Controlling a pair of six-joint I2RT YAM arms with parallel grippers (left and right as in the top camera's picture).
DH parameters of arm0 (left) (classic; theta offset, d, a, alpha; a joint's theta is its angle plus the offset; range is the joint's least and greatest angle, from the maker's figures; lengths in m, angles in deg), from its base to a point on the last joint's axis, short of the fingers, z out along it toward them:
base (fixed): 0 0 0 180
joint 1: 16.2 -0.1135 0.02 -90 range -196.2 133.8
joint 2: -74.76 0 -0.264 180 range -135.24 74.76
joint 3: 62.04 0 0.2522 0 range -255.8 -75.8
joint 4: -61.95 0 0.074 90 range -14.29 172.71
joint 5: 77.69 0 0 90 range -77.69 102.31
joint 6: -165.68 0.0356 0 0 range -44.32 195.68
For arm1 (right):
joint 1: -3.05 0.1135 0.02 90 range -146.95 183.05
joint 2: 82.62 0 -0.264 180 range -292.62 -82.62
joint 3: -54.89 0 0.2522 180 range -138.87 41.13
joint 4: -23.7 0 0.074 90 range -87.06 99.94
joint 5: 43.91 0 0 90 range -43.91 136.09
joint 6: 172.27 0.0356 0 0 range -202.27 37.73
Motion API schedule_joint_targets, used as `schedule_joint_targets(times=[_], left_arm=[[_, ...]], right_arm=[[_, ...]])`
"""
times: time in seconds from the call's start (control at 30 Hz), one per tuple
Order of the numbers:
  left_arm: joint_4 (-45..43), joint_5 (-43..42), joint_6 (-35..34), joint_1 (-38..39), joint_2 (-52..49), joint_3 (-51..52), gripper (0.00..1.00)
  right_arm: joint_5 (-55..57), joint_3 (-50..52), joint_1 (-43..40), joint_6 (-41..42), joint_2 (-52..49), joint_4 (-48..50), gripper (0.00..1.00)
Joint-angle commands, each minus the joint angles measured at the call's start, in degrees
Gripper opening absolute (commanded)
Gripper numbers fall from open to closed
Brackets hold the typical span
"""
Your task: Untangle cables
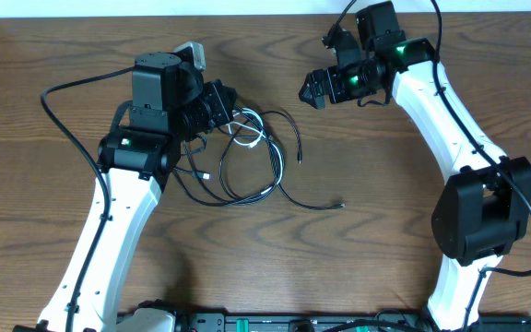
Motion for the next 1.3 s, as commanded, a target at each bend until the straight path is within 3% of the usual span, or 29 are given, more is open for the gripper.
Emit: schedule_joint_targets(times=[0.0, 0.5, 0.63, 0.9, 1.27], left_arm=[[-0.8, 0.3, 0.1, -0.2, -0.1, -0.2, 0.07], [-2.8, 0.3, -1.2, -0.2, -0.2, -0.2, 0.08], [-6.6, -0.9, -5.2, -0.3, -0.1, -0.2, 0.07], [-10.8, -10.9, -6.9, -0.2, 2.0, -0.2, 0.07], [-10.8, -13.2, -7.5, -1.6, 4.5, -0.2, 0.07]], right_arm=[[0.1, 0.0, 0.9, -0.3, 0.1, -0.2, 0.99], [-6.9, 0.0, 1.7, 2.8, 0.1, -0.6, 0.99], [-15.2, 0.0, 2.4, -2.4, 0.1, 0.6, 0.91], [-12.6, 0.0, 7.0, -2.4, -0.2, 4.0, 0.85], [-10.7, 0.0, 11.8, -2.5, -1.5, 5.6, 0.74]])
